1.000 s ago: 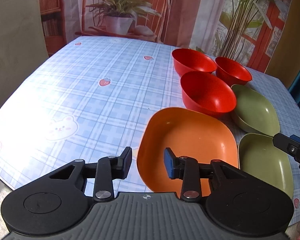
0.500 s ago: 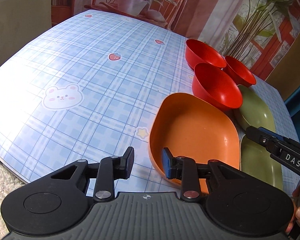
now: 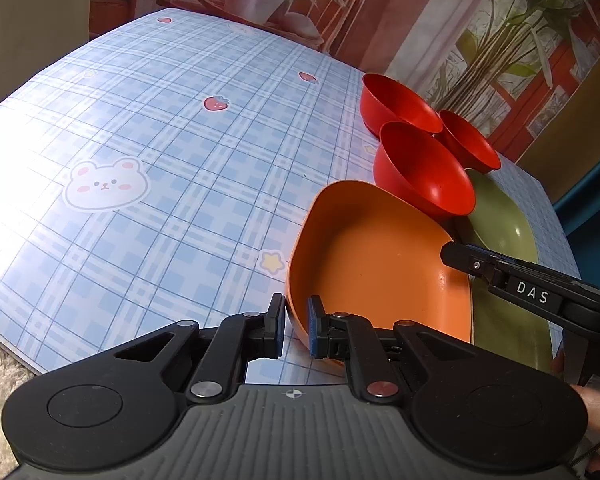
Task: Organize plates and bowls
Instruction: 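Lift the orange plate with the left tool toward the green plates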
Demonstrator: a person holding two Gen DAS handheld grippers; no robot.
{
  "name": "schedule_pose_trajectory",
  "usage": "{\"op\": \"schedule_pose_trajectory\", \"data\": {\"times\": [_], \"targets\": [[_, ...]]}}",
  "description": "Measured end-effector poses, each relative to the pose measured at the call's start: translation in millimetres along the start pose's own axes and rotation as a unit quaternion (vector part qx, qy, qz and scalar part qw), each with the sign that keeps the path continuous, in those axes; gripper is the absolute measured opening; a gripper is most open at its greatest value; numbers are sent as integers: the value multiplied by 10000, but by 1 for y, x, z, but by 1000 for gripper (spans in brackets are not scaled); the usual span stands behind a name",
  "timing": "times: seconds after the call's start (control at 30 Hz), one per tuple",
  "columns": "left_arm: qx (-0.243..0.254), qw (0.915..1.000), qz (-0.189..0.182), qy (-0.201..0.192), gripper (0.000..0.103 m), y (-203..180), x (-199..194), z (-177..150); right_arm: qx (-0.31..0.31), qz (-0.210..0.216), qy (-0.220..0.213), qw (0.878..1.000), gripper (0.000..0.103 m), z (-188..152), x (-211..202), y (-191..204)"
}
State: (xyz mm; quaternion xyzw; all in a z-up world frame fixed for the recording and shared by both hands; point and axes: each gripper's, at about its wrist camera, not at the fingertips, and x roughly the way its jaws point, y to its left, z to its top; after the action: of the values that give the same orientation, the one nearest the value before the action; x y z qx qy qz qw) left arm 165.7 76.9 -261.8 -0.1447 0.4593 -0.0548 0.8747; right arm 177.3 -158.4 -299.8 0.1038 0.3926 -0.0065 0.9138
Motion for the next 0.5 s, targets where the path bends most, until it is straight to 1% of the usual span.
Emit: {"op": "schedule_pose_trajectory", "data": {"times": [0.17, 0.23, 0.37, 0.5], "targets": [[-15, 10000, -19, 12, 13, 0, 1, 0, -2, 55, 111, 9999, 20, 1, 9, 0], [9, 10000, -5, 9, 13, 0, 2, 1, 56, 166, 164, 9997, 20, 1, 10, 0], [4, 10000, 27, -12, 13, 0, 1, 2, 62, 191, 74, 9998, 20, 2, 5, 2], [10, 9999, 105, -125, 13, 1, -3, 4, 71, 260, -2, 9996, 19, 3, -3, 5]]}}
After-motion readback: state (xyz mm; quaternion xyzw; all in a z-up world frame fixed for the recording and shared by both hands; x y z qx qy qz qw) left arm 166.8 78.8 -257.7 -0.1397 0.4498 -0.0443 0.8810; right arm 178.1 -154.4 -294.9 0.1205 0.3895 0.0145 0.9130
